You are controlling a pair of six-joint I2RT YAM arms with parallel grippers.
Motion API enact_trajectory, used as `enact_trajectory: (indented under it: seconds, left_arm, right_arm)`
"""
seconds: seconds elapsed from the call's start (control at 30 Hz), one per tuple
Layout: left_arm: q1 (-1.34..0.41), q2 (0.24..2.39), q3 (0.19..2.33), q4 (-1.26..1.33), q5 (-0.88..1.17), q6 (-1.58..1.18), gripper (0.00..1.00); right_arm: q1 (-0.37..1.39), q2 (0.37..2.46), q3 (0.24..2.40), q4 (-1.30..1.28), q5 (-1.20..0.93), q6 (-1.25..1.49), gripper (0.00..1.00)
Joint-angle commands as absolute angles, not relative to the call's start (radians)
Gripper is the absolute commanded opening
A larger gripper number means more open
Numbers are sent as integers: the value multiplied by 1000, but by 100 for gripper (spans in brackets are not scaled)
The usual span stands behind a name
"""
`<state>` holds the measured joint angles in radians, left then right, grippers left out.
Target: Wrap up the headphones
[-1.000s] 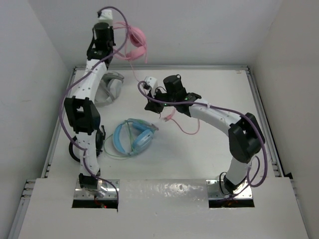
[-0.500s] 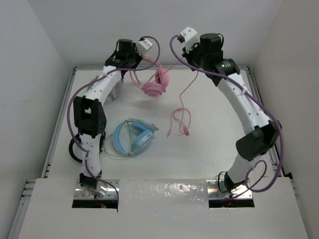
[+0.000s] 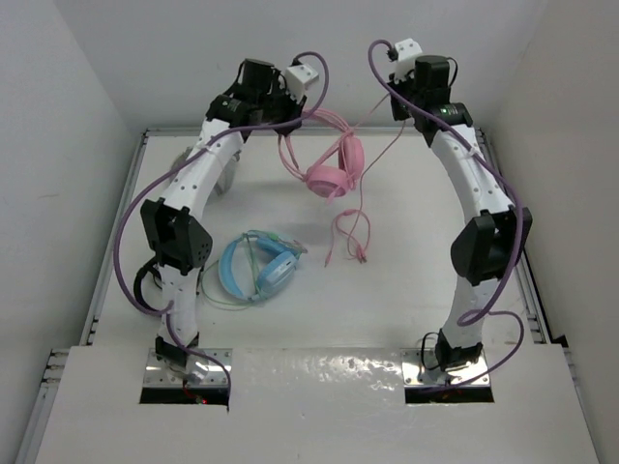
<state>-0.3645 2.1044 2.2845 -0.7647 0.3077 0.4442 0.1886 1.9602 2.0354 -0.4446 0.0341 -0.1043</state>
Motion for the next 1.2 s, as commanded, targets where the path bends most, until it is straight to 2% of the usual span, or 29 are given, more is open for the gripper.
enact_trajectory:
  seconds: [0.0, 0.07, 0.1, 0.17, 0.23, 0.33, 0.4, 0.43, 0.53, 0.67, 0.9, 0.97, 1.1, 1.17]
  left_arm:
    - [-350, 2034, 2397, -807, 429, 295, 0]
    - [-345, 2033, 2442, -804, 469, 244, 0]
    - [-342, 2026, 2454, -790, 491, 197, 0]
    - [-342, 2013, 2483, -767, 534, 135, 0]
    - [-342, 2006, 2515, -715, 543, 88, 0]
    - [-342, 2002, 2557, -661, 555, 9, 0]
    - [-341, 2000, 2574, -628, 560, -76, 0]
    - [-339, 1999, 2589, -617, 571, -98, 0]
    - [-322, 1994, 2595, -565, 574, -230, 0]
    - [-301, 2003, 2637, -514, 528, -319, 0]
    - [-226, 2022, 2672, -397, 543, -491, 0]
    - [-212, 2031, 2706, -393, 510, -477, 0]
    - [-212, 2033, 2731, -468, 399, -388, 0]
    - [-209, 2029, 2712, -509, 356, -364, 0]
  right_arm:
    - [134, 1890, 1938, -231, -6, 32, 1]
    - [130, 1875, 1855, -190, -110, 46, 11]
    - [129, 1868, 1783, -129, -233, 46, 23]
    - [132, 1852, 1691, 42, -366, 87, 33]
    - [146, 1845, 1533, 197, -467, 168, 37]
    - [179, 1848, 1375, 505, -477, 419, 36]
    - [208, 1882, 1329, 650, -459, 465, 35]
    - [237, 1900, 1331, 670, -440, 488, 36]
    - [276, 1989, 1377, 678, -375, 526, 49]
    - [305, 2104, 1437, 698, -370, 586, 60]
    - [356, 2147, 1364, 646, -313, 534, 66]
    - [359, 2143, 1323, 629, -325, 531, 66]
    - [368, 2086, 1226, 672, -354, 532, 74]
    - [374, 2048, 1209, 669, -353, 528, 75]
